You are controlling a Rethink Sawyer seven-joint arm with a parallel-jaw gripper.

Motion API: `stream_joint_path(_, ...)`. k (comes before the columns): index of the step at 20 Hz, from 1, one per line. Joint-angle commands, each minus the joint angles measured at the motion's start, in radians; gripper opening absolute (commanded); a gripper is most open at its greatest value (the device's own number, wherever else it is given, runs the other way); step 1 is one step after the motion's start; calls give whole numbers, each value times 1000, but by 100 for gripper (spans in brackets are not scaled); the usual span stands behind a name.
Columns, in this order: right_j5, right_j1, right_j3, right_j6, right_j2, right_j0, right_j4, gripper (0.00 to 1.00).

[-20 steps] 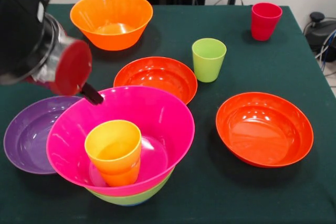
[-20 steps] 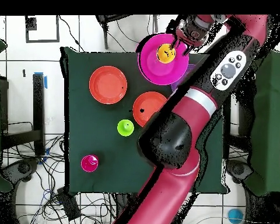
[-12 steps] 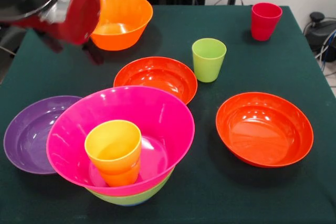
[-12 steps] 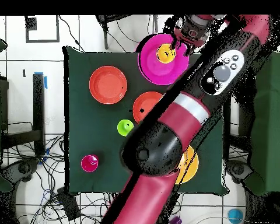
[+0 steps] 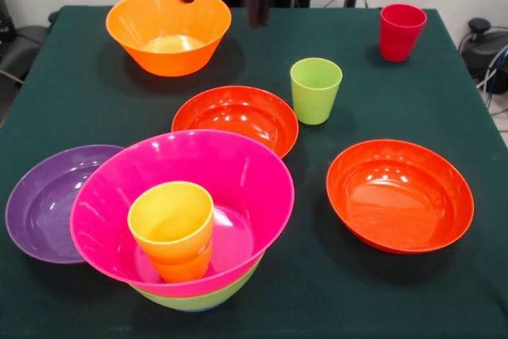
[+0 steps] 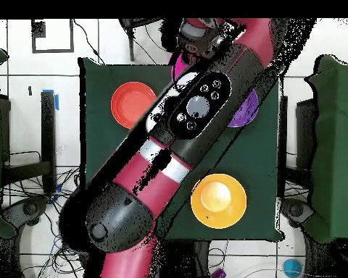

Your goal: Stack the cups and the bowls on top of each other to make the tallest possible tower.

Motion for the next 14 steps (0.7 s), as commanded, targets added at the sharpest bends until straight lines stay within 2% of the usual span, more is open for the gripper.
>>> stream_joint_path(1,-73,-66,140,-166,263,57,-223,100)
stream_joint_path(5,-95,-93,187,-139,331,98,-282,100)
stream_joint_path(10,-106,-82,125,-87,391,73,-312,100)
stream_joint_path(14,-130,-108,177,-77,456,110,-356,100)
